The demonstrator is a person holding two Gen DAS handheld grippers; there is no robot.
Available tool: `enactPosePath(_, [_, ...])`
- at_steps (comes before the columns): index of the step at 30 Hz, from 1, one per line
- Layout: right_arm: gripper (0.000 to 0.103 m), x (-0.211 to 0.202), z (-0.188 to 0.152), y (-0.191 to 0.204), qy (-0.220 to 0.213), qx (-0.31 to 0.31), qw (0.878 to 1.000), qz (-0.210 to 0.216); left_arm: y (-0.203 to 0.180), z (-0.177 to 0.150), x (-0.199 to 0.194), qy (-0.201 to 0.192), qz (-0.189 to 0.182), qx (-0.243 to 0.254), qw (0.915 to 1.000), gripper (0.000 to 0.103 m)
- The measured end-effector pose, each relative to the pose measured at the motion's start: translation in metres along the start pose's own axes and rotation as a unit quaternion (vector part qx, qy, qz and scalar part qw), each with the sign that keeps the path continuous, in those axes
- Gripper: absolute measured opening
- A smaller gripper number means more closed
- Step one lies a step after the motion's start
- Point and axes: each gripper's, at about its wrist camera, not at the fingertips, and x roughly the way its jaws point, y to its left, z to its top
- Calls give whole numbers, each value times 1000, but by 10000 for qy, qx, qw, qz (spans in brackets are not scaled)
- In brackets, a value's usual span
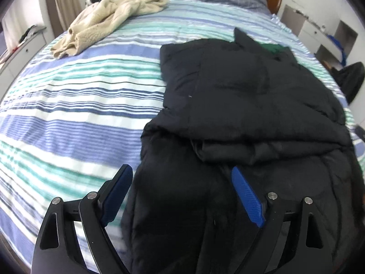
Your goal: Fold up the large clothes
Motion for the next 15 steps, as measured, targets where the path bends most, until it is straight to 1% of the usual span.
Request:
enactPosePath(1, [55,-12,-3,4,-56,-64,10000,49,2,4,9,71,80,-86,9999,86])
enactPosePath(3, [55,-37,-11,12,-190,-203,9995,141,7,12,26,216,148,-349,9990,84])
enactPosePath(6, [55,-76,-33,17,-362,-300,9986,253,14,16,32,217,160,-651,9975,82])
enactPosePath(8, [56,-98,-49,14,-411,-254,9985,273,14,13,24,212,184,-647,9975,81])
enactPosePath(10, [60,-113,-64,9,-431,-167,9986,245,13,6,12,149,221,-497,9984,81])
enactPosePath(13, [62,-133,-88,-7,-375,-80,9992,-59,18,-14,-24,-96,159,-172,9997,81])
enactPosePath(14, [62,-137,-98,-14,-254,-52,9995,-206,22,-21,-36,-143,137,-126,9997,82])
enactPosePath(15, [62,-137,-101,-18,-171,-25,9995,-260,28,-30,-51,-192,108,-91,9997,83])
